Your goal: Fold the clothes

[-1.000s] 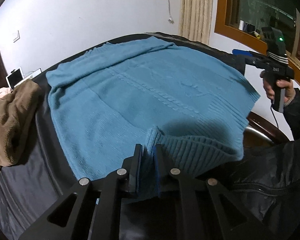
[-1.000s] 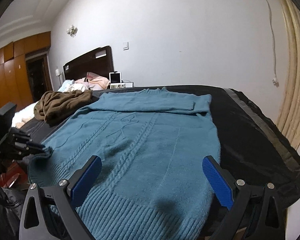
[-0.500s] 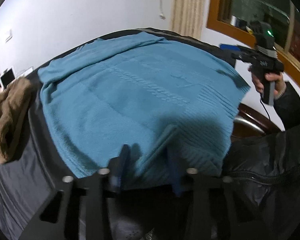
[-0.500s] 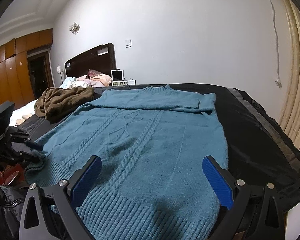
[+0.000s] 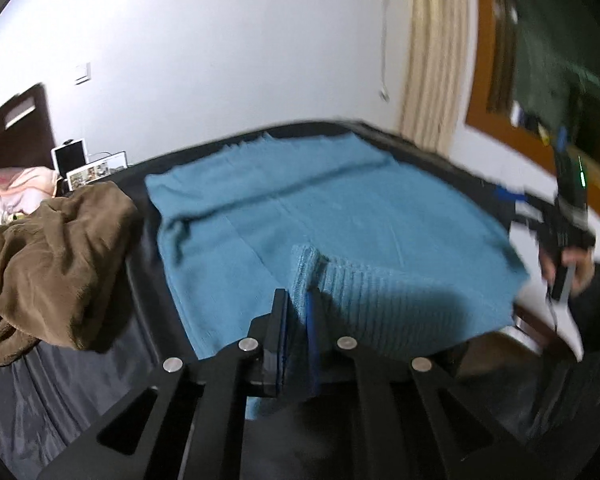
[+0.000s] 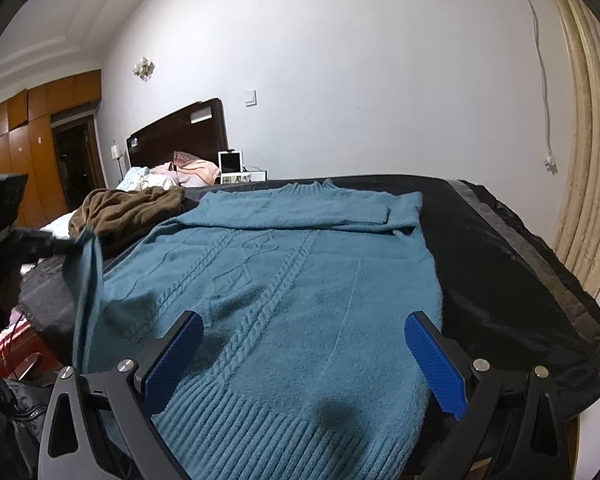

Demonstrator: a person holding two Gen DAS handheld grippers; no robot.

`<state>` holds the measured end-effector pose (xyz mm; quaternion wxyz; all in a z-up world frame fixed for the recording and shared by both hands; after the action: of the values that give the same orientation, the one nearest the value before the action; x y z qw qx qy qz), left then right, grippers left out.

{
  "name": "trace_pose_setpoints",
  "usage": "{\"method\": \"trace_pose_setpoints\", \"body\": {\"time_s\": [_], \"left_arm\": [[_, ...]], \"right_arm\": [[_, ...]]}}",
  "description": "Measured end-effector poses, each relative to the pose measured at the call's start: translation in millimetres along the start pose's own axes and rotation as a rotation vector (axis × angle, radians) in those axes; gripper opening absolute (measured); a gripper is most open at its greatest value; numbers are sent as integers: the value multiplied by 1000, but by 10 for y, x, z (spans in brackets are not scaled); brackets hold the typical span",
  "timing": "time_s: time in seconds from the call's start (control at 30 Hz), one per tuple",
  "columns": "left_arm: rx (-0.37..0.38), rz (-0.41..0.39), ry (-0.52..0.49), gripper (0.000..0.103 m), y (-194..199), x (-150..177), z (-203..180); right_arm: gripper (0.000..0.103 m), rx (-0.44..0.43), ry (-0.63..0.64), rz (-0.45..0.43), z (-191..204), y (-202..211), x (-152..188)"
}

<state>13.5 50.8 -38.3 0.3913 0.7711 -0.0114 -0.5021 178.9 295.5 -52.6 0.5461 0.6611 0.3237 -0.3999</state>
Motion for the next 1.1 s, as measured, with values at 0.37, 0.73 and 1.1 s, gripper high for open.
{"method": "trace_pose_setpoints", "body": {"time_s": [0.37, 0.73, 1.1], "left_arm": [[-30, -96, 69, 10, 56, -530, 110], [-34, -140, 89, 10, 217, -686, 93], [-41, -195, 82, 4, 484, -783, 192]], "right_arm": [[102, -228, 259, 6, 675, 367, 122], [102, -65, 417, 144, 795, 203, 612], [102, 88, 532, 185, 765, 9, 812]]}}
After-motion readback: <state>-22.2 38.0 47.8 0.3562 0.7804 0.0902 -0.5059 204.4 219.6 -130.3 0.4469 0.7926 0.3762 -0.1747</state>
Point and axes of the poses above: each gripper's, at about its wrist camera, not at the fingertips, and y roughly against the way its jaws point, z to its left, x to its underside, the point moved 8 cm from there along -y, roughly the way its jaws point, and after that the axes turned 10 degrees about y, right-handed, at the moved point
